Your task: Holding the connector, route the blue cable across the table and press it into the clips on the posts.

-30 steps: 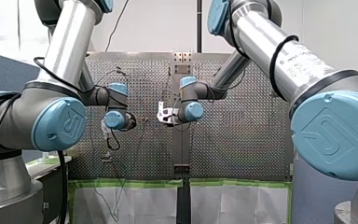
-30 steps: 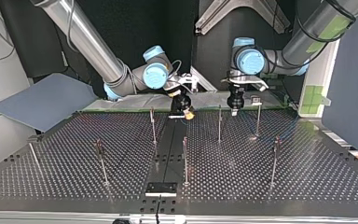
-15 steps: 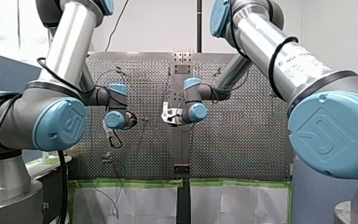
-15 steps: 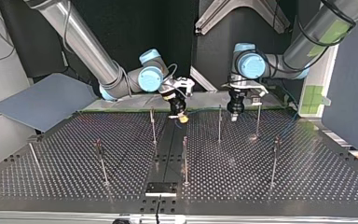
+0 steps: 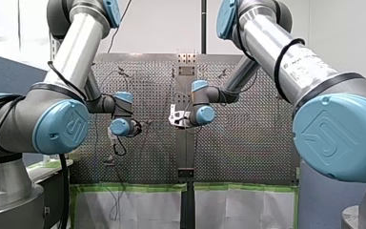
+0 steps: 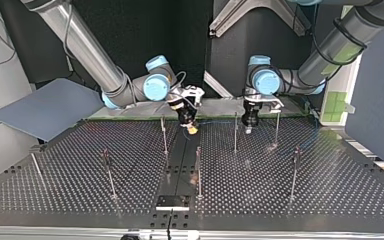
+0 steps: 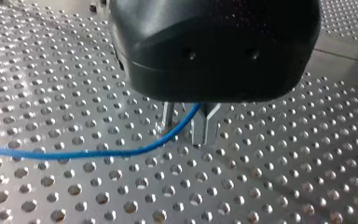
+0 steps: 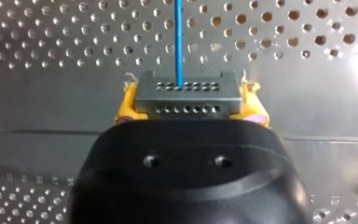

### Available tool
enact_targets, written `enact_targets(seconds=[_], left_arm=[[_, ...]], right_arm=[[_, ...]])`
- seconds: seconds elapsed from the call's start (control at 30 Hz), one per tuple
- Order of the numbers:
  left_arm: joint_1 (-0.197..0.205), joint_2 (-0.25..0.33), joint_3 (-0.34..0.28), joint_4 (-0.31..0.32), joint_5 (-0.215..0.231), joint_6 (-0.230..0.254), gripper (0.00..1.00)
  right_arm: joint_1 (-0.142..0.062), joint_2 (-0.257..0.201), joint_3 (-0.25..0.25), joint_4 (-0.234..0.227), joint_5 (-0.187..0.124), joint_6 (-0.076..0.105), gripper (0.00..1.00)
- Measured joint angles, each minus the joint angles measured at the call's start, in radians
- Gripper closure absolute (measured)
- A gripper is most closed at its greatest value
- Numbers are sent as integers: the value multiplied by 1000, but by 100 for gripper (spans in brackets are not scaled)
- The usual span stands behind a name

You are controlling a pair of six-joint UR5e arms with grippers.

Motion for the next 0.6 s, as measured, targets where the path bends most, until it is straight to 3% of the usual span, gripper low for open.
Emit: enact_targets(seconds=[0.23, 0.27, 0.3, 0.33, 0.4, 0.43, 0.5, 0.53, 0.6], left_arm=[[14, -2, 6, 7, 5, 7, 100], [15, -2, 7, 8, 11, 10, 96], [15, -2, 9, 9, 17, 14, 86], [16, -2, 9, 9, 22, 19, 86], [16, -2, 11, 14, 31, 30, 67], [16, -2, 12, 17, 34, 33, 67], [17, -2, 15, 22, 44, 33, 42], [17, -2, 16, 23, 46, 31, 42], [17, -2, 18, 18, 44, 26, 9]], right_arm=[[-12, 1, -1, -8, -2, 0, 100], [-13, 1, -1, -8, -2, 0, 100], [-13, 1, -1, -9, -2, 0, 100], [-13, 1, -1, -9, -3, 0, 100], [-13, 1, -1, -9, -6, 0, 100], [-13, 1, -1, -9, -8, 0, 100], [-14, 1, -1, -9, -10, 0, 100], [-15, 1, -1, -9, -10, 0, 100], [-15, 1, -2, -9, -11, 0, 100]])
